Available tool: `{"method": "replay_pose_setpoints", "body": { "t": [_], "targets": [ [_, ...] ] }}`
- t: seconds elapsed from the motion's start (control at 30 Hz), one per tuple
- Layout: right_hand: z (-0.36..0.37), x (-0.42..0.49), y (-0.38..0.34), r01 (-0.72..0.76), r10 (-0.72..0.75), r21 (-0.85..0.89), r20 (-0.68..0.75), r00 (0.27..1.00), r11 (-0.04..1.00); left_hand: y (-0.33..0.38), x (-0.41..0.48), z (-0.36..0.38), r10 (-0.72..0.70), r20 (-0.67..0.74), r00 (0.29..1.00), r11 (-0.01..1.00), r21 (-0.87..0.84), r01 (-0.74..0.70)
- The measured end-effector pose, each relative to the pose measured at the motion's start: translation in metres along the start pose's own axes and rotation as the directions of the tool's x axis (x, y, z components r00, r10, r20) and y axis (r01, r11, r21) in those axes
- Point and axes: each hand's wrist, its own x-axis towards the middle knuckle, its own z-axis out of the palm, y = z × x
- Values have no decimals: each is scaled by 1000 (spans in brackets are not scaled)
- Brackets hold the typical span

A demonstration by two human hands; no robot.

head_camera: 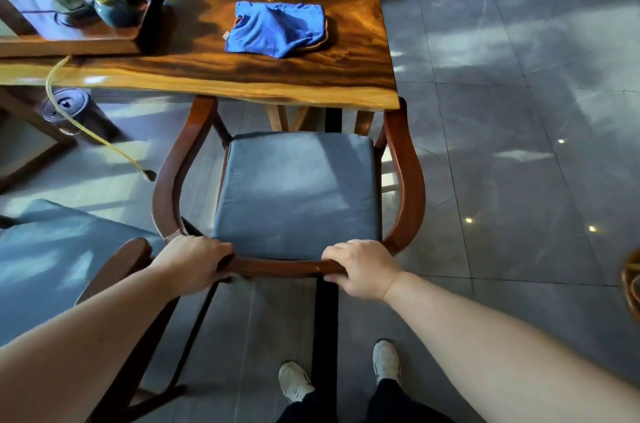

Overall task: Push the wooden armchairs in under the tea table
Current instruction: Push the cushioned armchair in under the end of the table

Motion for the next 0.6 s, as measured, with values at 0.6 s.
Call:
{"method": "replay_pose_setpoints", "body": {
  "t": [0.6],
  "targets": [
    [-4, 32, -58, -12, 19, -85, 74, 997, 996, -11, -48, 18, -97, -350, 932, 975, -219, 19]
  ]
}}
